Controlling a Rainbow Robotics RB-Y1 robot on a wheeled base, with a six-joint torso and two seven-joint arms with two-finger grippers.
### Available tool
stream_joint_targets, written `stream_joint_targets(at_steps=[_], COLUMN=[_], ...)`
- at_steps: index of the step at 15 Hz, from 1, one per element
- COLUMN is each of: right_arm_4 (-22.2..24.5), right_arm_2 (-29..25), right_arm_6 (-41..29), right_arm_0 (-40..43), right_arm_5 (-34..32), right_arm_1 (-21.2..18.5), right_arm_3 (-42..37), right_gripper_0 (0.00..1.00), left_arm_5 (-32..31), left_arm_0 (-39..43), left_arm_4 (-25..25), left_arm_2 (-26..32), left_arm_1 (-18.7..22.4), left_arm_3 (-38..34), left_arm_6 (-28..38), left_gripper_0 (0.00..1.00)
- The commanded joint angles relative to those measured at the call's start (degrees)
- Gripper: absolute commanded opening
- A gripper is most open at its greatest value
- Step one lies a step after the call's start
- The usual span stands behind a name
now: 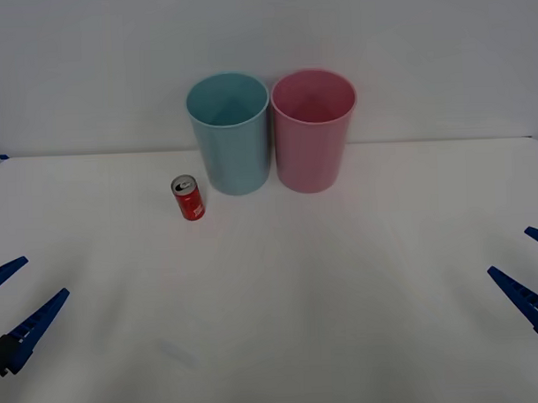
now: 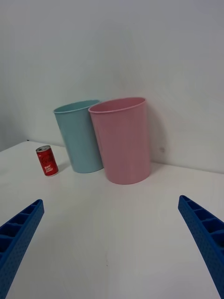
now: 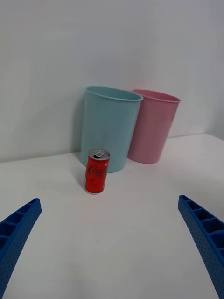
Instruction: Grasp the object on the table and drop it into the matching bin: aluminum can to the light blue bin, PET bottle to the pink bin.
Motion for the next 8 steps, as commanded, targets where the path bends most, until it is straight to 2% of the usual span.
stream_joint_targets(at_steps=[1, 8], right_arm_4=[0.00, 0.00], right_arm_2=[0.00, 0.00], right_arm_6=[0.00, 0.00], right_arm_0=[0.00, 0.00], right_arm_5=[0.00, 0.00], right_arm_1=[0.00, 0.00], right_arm_3=[0.00, 0.00], right_gripper_0=[1.00, 1.00], left_arm_5=[4.60, 8.55], left_arm_0=[0.53, -3.78], left_arm_4=[-1.15, -5.20], left_arm_2=[-2.69, -8.75], left_arm_1=[0.00, -0.79], left_arm_3=[0.01, 2.64], left_arm_6=[-0.77, -0.24], left_gripper_0=[1.00, 1.00])
